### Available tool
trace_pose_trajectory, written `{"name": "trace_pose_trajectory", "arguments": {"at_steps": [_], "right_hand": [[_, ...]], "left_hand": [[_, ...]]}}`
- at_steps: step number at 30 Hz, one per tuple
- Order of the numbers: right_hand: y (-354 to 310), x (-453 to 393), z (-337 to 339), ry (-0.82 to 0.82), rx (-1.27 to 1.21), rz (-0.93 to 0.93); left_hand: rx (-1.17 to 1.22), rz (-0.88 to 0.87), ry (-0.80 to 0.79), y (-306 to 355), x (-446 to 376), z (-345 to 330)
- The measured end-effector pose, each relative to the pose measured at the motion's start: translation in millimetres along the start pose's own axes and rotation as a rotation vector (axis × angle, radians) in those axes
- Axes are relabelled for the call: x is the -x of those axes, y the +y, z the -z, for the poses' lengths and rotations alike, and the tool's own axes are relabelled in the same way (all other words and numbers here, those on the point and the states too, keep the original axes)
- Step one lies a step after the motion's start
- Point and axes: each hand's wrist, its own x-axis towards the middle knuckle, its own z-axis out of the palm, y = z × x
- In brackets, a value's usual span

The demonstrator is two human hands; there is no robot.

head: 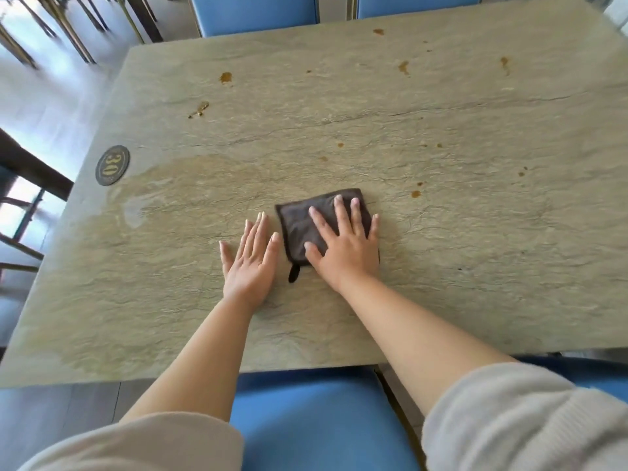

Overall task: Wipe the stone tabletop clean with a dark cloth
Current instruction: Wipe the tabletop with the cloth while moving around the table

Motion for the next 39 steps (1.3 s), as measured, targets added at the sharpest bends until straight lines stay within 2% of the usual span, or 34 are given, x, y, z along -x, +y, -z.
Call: {"name": "trace_pose_trajectory", "arguments": {"at_steps": [1,3,6,9,11,12,13,16,17,18,19,22,24,25,27,30,33,35,37,39], "right_hand": [[-6,-5,3,-0.035,-0.009,-0.035],[-20,1,7,-0.080,0.012,0.037],[-32,47,-3,-0.084,0.020,0.349],[-15,92,-14,-0.113,0.026,0.754],[17,96,-11,-0.063,0.096,0.867],[35,93,-9,-0.043,0.128,0.811],[51,90,-6,-0.027,0.119,0.671],[69,84,4,0.042,-0.080,0.040],[60,84,7,0.037,-0.113,-0.095],[48,85,9,0.014,-0.114,-0.131],[35,88,10,-0.022,-0.108,-0.066],[17,110,11,-0.124,-0.106,0.305],[34,118,11,-0.158,-0.066,0.405],[47,117,12,-0.153,-0.043,0.392],[75,111,15,-0.090,-0.046,0.252],[116,84,18,0.035,-0.051,-0.119],[131,37,23,0.003,-0.059,-0.457],[118,7,25,-0.036,-0.053,-0.511],[99,-12,23,-0.052,0.010,-0.312],[93,-20,20,-0.044,0.057,0.075]], "left_hand": [[0.067,0.007,-0.013,0,-1,3],[0.232,0.033,-0.031,6,0,12],[0.449,0.120,-0.057,10,1,19],[0.372,0.012,-0.060,2,-4,17],[0.236,-0.019,-0.058,-2,-7,13],[0.164,-0.024,-0.060,-3,-7,11],[0.099,-0.034,-0.058,-3,-6,10],[-0.029,-0.047,-0.043,4,3,8],[-0.045,-0.045,-0.041,7,5,6],[-0.050,-0.048,-0.045,13,8,4],[-0.052,-0.058,-0.053,19,11,1],[-0.055,-0.131,-0.085,39,20,-12],[-0.075,-0.154,-0.099,48,22,-19],[-0.096,-0.152,-0.098,52,21,-22],[-0.139,-0.127,-0.084,58,16,-27],[-0.226,-0.065,-0.032,67,5,-39],[-0.340,-0.006,0.053,73,2,-53],[-0.364,0.005,0.104,74,3,-58],[-0.373,0.014,0.120,74,2,-59],[-0.366,0.025,0.145,73,1,-60]]}}
